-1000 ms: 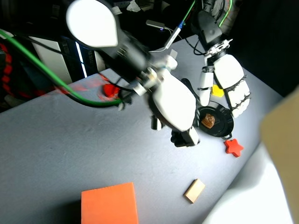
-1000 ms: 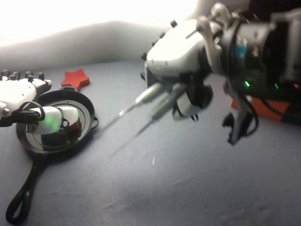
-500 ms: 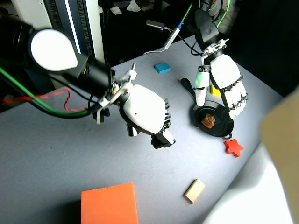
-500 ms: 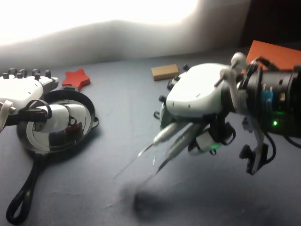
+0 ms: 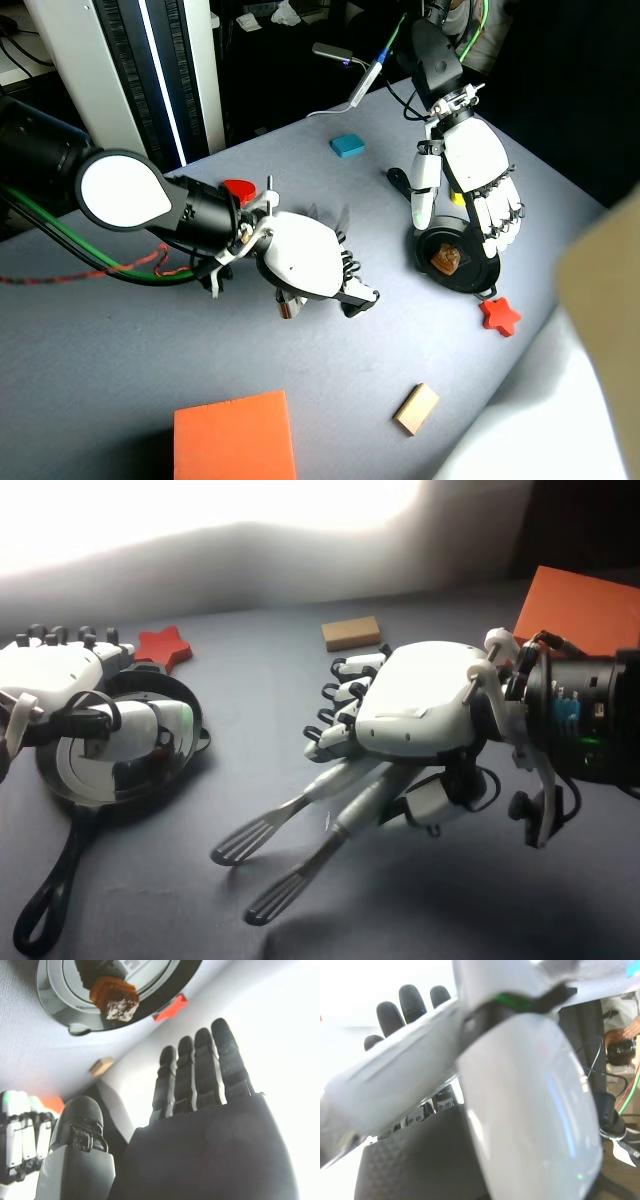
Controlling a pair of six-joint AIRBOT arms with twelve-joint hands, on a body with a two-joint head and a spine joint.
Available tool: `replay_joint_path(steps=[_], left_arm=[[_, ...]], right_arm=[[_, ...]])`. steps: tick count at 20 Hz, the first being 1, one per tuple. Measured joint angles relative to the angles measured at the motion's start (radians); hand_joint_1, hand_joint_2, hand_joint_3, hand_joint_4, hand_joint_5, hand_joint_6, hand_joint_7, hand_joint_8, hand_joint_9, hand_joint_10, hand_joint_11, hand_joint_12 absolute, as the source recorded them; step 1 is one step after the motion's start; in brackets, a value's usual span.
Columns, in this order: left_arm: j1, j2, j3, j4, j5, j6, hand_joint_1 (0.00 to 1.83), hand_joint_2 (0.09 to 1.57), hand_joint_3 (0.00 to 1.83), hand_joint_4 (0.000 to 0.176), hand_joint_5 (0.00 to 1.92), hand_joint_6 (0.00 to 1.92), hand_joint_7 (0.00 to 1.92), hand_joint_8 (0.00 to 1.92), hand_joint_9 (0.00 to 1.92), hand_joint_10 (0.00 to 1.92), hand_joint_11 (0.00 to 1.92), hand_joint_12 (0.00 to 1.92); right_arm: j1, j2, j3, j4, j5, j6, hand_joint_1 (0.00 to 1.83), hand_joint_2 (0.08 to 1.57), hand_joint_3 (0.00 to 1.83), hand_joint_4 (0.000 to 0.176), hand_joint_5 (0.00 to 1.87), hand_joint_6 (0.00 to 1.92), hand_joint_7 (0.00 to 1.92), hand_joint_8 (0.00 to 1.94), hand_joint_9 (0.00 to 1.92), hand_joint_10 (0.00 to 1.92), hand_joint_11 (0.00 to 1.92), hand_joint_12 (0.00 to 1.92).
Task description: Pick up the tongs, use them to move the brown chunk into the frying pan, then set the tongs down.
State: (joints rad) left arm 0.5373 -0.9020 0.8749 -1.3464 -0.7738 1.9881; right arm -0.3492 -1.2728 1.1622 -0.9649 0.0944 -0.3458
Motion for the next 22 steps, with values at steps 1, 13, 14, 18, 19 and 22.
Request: replay_joint_path(steps=[1,13,14,18,19,22], left_arm=[[0.0,0.0,-0.005,-0.001,0.002,0.0,0.0,1.23,0.0,0.0,0.14,0.0,0.14,0.01,0.13,0.0,0.0,0.43],[-0.036,0.001,-0.028,-0.001,0.008,-0.002,0.0,1.24,0.0,0.012,0.18,0.01,0.18,0.01,0.17,0.02,0.0,0.51],[-0.048,0.001,-0.032,0.002,0.021,-0.001,0.0,1.25,0.0,0.02,0.2,0.01,0.21,0.01,0.2,0.02,0.0,0.56],[-0.078,0.001,-0.072,0.001,0.023,-0.023,0.17,1.32,0.0,0.0,0.55,0.21,0.66,0.28,0.4,0.9,0.06,1.65],[-0.085,0.001,-0.084,-0.001,0.024,-0.026,0.17,1.32,0.0,0.0,0.55,0.21,0.66,0.28,0.4,0.9,0.06,1.65],[-0.113,0.002,-0.101,-0.009,0.047,-0.025,0.27,1.33,0.0,0.0,0.82,1.07,0.85,1.32,0.68,1.53,0.38,1.91]], right_arm=[[-0.009,-0.003,0.0,0.0,0.002,-0.009,0.44,1.18,0.01,0.0,0.3,0.0,0.35,0.0,0.15,0.53,0.0,1.24],[0.016,0.055,-0.058,0.003,-0.122,0.058,0.22,1.06,0.01,0.0,0.17,0.04,0.23,0.04,0.23,0.07,0.0,0.82],[0.032,0.077,-0.082,0.004,-0.14,0.074,0.23,1.07,0.01,0.0,0.23,0.05,0.31,0.05,0.31,0.1,0.0,1.03],[0.117,0.166,-0.198,0.012,-0.229,0.136,0.3,1.14,0.0,0.0,0.73,0.36,0.9,0.12,0.63,0.64,0.15,1.59],[0.137,0.193,-0.229,0.011,-0.251,0.153,0.3,1.14,0.0,0.0,0.73,0.36,0.9,0.12,0.63,0.64,0.15,1.59],[0.153,0.286,-0.331,0.018,-0.298,0.192,0.2,1.26,0.01,0.0,0.91,0.94,1.01,1.17,0.81,1.6,0.58,1.89]])
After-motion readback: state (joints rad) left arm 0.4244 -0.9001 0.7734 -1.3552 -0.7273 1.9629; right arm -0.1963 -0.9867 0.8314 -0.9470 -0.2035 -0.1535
